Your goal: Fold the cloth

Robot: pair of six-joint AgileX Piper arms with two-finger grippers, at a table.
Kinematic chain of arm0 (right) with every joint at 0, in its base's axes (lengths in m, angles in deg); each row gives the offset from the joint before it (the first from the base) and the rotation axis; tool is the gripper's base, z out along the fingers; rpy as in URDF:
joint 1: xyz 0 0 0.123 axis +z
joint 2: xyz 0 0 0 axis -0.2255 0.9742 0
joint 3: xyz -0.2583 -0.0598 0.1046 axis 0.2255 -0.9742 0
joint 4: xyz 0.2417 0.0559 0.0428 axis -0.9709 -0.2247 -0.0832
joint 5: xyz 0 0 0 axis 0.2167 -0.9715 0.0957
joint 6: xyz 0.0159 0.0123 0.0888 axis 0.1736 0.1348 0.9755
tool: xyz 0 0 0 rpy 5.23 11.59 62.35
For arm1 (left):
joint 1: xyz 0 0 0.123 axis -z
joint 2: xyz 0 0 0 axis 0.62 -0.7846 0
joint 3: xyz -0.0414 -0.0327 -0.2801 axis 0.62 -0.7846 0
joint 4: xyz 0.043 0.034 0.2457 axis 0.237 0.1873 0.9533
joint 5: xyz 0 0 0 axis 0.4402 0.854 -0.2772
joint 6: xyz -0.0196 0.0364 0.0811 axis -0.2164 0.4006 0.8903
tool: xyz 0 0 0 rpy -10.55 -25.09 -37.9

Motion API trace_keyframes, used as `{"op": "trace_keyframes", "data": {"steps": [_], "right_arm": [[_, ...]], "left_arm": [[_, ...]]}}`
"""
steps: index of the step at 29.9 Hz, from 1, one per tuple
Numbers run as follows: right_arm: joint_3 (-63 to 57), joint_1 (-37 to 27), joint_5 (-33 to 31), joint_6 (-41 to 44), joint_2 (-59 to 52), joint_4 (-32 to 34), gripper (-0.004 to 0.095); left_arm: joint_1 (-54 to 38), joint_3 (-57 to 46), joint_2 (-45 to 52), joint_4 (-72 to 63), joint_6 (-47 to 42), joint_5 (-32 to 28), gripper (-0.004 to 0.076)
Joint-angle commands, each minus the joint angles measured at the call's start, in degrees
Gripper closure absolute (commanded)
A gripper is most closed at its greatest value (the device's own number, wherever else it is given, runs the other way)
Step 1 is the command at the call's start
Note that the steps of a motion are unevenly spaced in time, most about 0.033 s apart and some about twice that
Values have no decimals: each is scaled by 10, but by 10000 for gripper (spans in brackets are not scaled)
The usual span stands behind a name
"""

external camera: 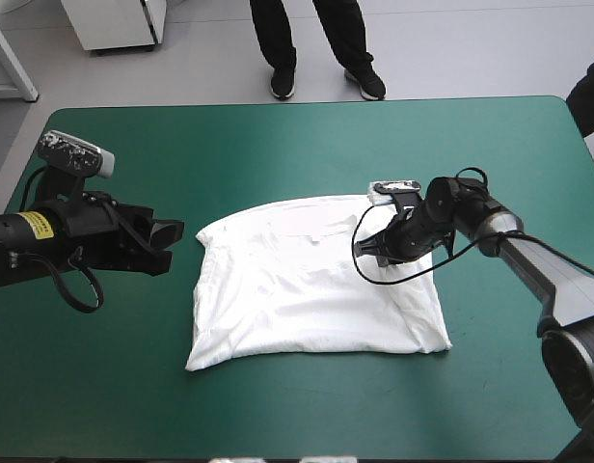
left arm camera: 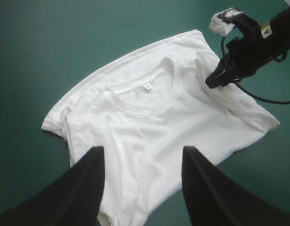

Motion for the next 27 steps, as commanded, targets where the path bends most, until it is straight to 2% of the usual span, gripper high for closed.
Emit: {"op": "trace_keyframes", "data": {"steps": [1,3,5,10,13,19,27], "right_arm": [[17,4,15,-6,-3,19,923],[19,4,15,-7,0,34,911],[20,4,15,-17,0,36,859],[45,4,-18,-34,0,29,560],[77,4,-65,-34,0,31,431],[162,4,-201,1,-5,109,420],[176,4,-211,40,-115,192,422]], "left_arm": [[4,17,5,-16,0,21,357],[4,17,5,-16,0,21,357],[4,17,5,-16,6,21,357],[4,17,5,-16,10,21,357],[4,17,5,-12,15,21,357],[4,17,5,10,15,22,356],[4,4,34,61,3,22,357]]}}
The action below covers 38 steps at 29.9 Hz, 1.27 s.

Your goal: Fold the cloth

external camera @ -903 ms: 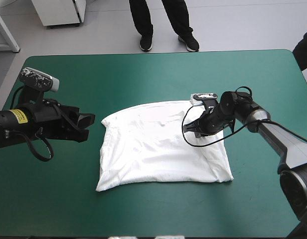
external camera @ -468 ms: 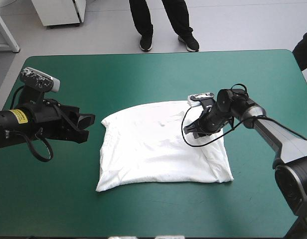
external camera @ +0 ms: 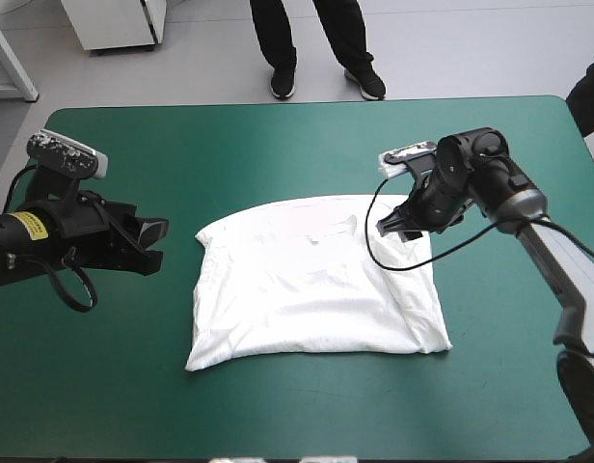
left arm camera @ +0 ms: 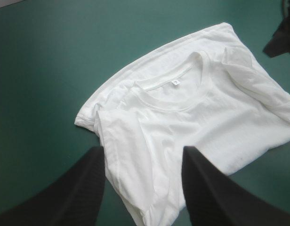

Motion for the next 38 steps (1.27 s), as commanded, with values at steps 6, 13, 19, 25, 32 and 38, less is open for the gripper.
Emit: {"op": "trace_keyframes", "data": {"steps": [6,13,19,25,32,38], "right_arm": [[-52,0,-15,49,-214,81,422],[-157,0,-12,102,-365,111,422],[-200,0,-2,122,-415,117,422],[-208,0,6,124,-416,119,422],[-208,0,9,122,-416,124,422],[-208,0,13,121,-416,124,422]], "left_arm": [[4,-76,99,10,-35,23,356],[4,-239,137,8,-65,22,352],[4,-358,106,8,-82,-28,353],[4,-433,49,5,-117,-104,353],[40,-443,-24,8,-140,-185,392],[115,-443,-95,117,-228,-223,391]]}}
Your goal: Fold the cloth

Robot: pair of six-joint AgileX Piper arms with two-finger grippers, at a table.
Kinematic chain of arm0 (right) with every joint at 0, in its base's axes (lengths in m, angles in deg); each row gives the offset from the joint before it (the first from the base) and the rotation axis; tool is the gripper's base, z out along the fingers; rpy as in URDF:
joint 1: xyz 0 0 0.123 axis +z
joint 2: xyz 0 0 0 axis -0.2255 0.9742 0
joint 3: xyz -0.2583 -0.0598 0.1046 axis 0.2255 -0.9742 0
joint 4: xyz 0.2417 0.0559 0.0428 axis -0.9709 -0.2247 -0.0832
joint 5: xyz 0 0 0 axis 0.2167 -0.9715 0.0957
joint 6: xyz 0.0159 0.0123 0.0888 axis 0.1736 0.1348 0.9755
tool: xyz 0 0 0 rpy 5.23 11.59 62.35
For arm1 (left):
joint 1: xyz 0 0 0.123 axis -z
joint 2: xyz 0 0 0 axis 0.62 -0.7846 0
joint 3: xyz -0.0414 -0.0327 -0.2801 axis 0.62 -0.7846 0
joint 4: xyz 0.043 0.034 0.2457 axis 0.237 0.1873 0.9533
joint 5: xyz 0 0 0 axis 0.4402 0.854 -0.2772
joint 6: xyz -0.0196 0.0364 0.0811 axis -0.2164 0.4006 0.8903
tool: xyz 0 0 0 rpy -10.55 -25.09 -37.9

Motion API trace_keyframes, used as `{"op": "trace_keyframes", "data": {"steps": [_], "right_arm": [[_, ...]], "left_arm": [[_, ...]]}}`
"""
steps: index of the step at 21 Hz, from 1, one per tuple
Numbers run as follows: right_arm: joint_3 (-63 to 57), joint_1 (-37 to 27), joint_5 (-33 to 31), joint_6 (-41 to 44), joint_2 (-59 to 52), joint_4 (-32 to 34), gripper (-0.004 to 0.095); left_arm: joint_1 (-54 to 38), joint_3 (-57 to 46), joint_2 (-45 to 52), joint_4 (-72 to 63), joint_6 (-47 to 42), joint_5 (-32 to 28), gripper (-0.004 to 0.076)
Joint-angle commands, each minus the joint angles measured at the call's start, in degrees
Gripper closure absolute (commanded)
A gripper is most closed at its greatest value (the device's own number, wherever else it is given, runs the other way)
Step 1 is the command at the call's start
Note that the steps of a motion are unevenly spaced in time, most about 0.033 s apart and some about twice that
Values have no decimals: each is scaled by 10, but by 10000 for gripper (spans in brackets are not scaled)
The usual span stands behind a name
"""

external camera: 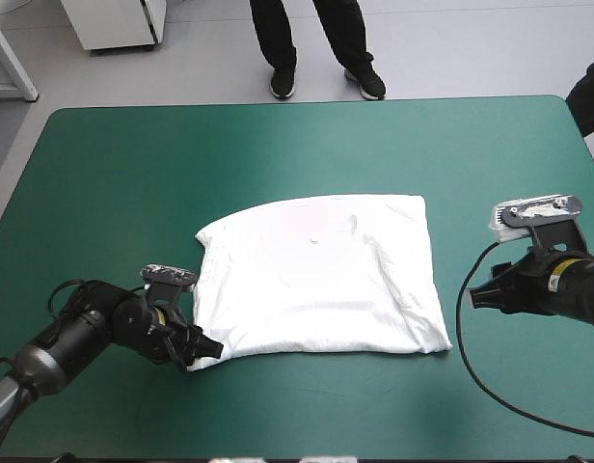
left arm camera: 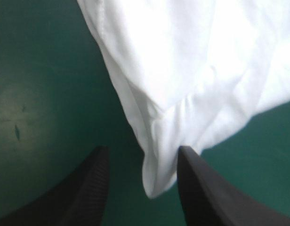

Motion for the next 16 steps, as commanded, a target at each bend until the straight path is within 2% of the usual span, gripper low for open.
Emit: {"op": "trace_keyframes", "data": {"steps": [1,6,9,11,16], "right_arm": [[13,0,26,-2,-6,12,422],[13,0,17,-4,-6,12,419],[5,0,2,-16,-6,12,387],[-26,0,-2,-16,-6,-5,349],[-104,0,48,-4,-7,-58,347]], "left_arm": [[32,14,-30,51,-52,-42,391],[32,14,-96,50,-49,-57,370],[32,14,-122,20,-19,-72,302],[32,14,-136,0,-1,-81,302],[32,-3,-171,-52,37,-94,325]]}}
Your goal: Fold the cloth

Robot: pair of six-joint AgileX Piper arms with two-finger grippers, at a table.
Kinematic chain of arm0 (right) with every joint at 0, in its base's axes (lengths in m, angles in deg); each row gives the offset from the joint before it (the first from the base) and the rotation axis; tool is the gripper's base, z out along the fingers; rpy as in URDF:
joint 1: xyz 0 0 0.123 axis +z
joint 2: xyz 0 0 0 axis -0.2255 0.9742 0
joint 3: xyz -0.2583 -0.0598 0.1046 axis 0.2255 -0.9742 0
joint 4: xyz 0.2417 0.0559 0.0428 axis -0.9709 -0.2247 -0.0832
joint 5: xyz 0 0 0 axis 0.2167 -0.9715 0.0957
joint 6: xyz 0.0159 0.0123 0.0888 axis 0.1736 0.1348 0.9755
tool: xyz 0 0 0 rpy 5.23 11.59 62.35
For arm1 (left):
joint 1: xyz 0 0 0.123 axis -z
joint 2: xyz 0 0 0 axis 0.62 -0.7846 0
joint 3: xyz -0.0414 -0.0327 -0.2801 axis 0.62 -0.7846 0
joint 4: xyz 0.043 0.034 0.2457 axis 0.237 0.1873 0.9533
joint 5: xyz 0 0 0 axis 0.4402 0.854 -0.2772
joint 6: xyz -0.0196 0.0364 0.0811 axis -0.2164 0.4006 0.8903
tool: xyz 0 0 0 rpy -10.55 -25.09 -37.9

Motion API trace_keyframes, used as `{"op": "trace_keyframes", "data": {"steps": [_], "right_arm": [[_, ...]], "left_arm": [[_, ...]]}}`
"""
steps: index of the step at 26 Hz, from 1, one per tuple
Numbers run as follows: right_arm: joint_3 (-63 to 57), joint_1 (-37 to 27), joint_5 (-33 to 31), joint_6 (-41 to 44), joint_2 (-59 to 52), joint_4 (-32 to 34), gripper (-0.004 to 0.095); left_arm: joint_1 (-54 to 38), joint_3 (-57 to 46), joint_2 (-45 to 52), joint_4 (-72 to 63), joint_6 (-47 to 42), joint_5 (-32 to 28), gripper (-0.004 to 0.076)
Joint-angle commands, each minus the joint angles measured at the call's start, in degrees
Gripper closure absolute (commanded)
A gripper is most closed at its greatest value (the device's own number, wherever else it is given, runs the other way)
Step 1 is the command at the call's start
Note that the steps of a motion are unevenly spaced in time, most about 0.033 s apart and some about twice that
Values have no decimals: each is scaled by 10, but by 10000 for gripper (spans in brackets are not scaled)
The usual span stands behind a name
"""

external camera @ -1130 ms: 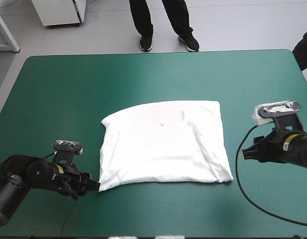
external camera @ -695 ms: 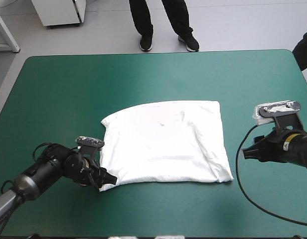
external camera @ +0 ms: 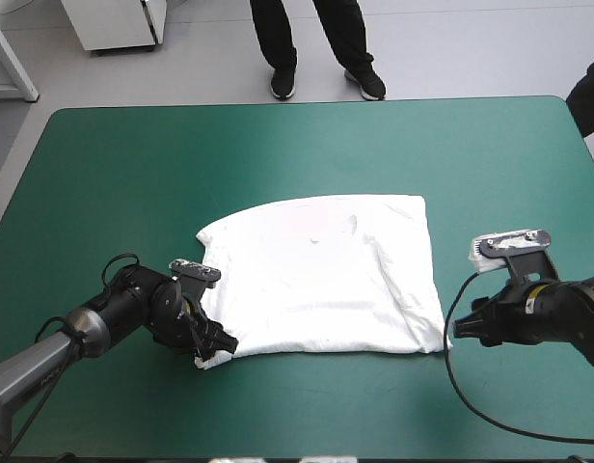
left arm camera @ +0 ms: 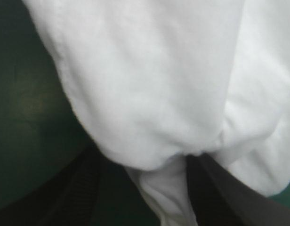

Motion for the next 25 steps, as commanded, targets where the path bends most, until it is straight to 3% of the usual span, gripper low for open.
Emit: {"op": "trace_keyframes", "data": {"steps": [1,11,19,25], "right_arm": [[-11,0,46,2,-5,-19,347],[-43,0,68,-5,-4,-39,348],[-97,0,118,-20,45,-75,328],[-108,0,209,-31,163,-75,299]], "left_arm": [[6,-22,-39,-66,10,-49,348],[5,-28,-78,-83,27,-53,726],[5,-28,-78,-85,39,-45,734],[5,-28,-78,-85,52,-31,734]]}}
